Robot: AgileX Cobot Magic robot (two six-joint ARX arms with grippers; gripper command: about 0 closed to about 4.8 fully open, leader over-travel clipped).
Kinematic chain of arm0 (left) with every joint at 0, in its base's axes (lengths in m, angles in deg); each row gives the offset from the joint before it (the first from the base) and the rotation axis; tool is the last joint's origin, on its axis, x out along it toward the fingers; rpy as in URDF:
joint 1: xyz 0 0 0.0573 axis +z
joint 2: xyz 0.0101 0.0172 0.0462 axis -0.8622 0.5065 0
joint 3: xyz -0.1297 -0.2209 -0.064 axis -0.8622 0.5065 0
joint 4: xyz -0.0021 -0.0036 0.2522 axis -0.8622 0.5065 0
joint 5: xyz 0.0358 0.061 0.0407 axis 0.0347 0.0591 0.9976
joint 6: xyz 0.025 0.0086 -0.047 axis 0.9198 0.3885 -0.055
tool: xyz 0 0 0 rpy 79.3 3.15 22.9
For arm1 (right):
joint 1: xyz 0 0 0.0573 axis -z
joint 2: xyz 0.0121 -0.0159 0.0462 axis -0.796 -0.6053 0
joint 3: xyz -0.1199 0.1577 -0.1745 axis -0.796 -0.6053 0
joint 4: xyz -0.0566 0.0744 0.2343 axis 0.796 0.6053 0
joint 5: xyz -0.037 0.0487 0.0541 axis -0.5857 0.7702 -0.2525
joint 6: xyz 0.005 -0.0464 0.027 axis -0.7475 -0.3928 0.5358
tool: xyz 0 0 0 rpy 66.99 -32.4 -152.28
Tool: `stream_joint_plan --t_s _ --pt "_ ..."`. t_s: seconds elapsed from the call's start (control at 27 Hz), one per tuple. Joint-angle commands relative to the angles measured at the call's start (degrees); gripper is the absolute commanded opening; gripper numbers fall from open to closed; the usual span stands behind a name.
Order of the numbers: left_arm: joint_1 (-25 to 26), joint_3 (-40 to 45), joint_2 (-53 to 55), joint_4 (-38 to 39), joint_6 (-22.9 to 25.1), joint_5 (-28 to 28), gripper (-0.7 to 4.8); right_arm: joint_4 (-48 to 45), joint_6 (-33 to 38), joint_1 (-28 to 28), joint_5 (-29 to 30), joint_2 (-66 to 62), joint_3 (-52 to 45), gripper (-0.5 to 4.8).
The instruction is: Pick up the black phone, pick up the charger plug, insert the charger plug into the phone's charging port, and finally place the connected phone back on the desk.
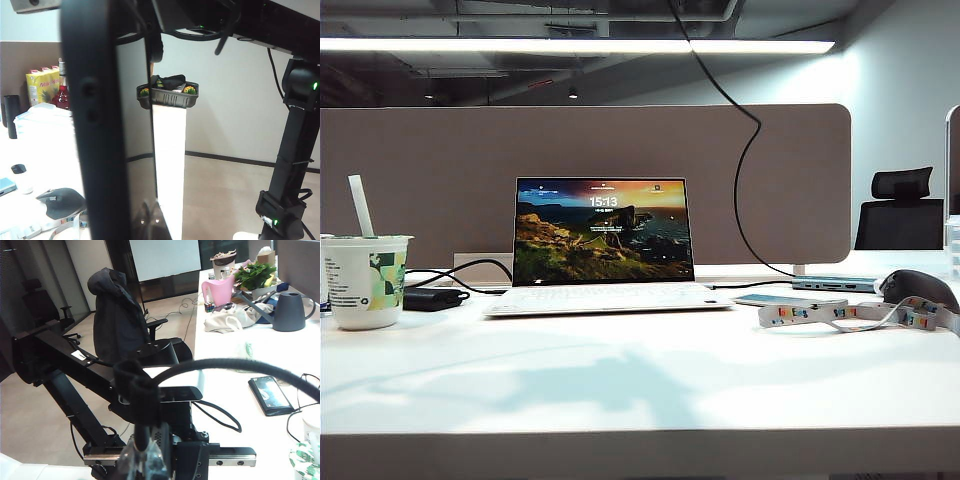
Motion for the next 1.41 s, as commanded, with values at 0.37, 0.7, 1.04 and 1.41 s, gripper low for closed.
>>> stream_joint_plan --t_s 0.37,0.7,1.04,1.41 --pt "0.0 -0.5 -0.3 -1.6 -0.1 -0.4 -0.06 -0.6 0.0 -0.1 0.2 -0.2 0.3 -0.08" --pt "0.0 -0.5 -0.3 -1.6 -0.1 -0.4 -0.06 -0.5 -0.2 -0.2 0.2 -0.6 0.3 -0.08" --pt "0.0 -0.5 -0.3 -1.6 -0.1 -0.4 -0.06 0.5 -1.3 -0.5 0.3 -0.8 0.3 -0.08" --pt "0.0 -0.5 -0.3 -1.6 -0.1 -0.4 -0.06 2.9 -2.8 -0.4 0.3 -0.8 0.3 -0.07"
